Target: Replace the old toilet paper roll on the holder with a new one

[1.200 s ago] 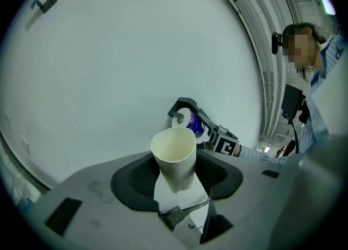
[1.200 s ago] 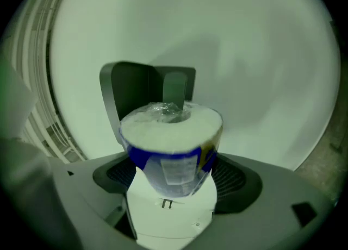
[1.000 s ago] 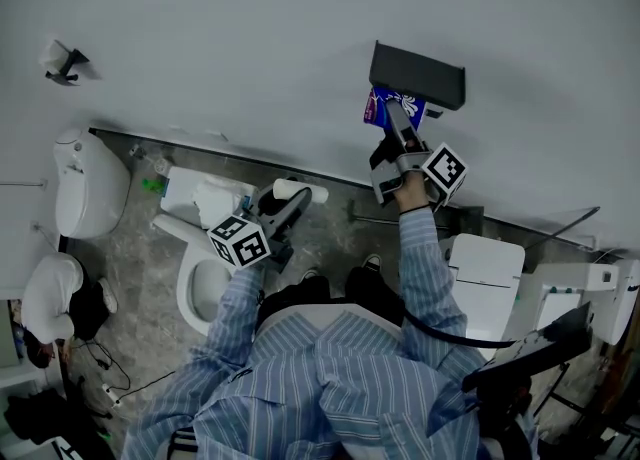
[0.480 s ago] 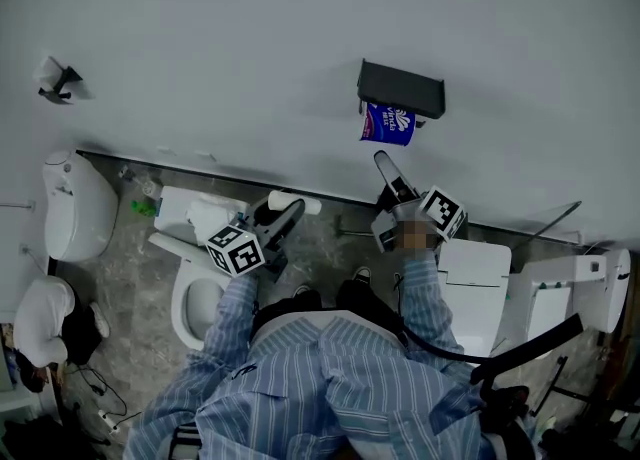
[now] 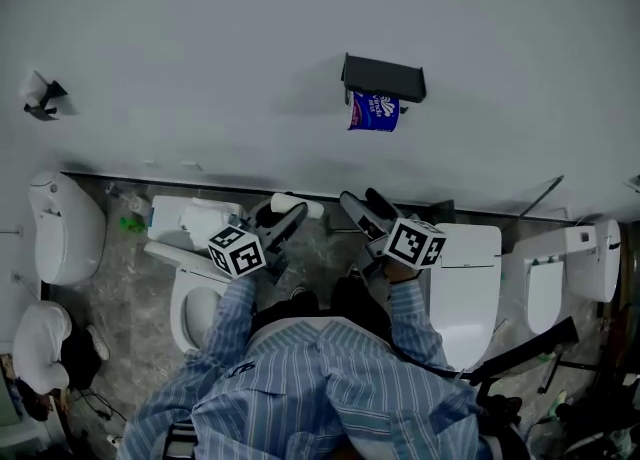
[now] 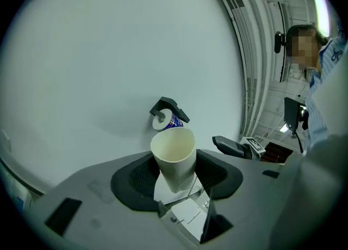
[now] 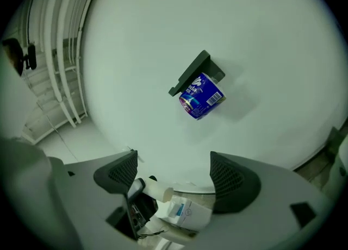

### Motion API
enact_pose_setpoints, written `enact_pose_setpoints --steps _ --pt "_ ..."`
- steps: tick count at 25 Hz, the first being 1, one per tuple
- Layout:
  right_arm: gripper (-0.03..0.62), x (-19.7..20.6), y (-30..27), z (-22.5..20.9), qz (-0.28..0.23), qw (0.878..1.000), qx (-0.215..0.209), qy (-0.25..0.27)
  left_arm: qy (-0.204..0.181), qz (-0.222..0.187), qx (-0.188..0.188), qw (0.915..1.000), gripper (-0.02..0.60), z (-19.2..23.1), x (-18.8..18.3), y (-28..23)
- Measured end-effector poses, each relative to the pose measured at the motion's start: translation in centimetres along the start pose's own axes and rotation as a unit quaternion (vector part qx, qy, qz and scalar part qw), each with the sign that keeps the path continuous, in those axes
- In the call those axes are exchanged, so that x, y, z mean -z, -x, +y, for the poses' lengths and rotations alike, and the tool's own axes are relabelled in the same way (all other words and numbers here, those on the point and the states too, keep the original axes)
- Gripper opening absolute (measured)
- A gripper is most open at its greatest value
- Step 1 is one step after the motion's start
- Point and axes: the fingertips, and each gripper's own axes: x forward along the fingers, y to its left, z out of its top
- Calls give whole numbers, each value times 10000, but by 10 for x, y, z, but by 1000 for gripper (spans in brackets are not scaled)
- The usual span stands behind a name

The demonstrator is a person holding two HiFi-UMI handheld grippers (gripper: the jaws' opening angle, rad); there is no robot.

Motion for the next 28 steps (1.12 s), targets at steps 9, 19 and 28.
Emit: enact_pose_setpoints --steps 9,19,28 --pt "59 62 52 6 -415 9975 562 -102 88 505 342 9981 201 -24 43 29" --pt "60 87 92 13 88 9895 1048 996 89 372 369 9986 201 -65 59 41" --pt "58 101 175 22 172 9859 903 1397 -18 91 196 9998 201 -145 92 48"
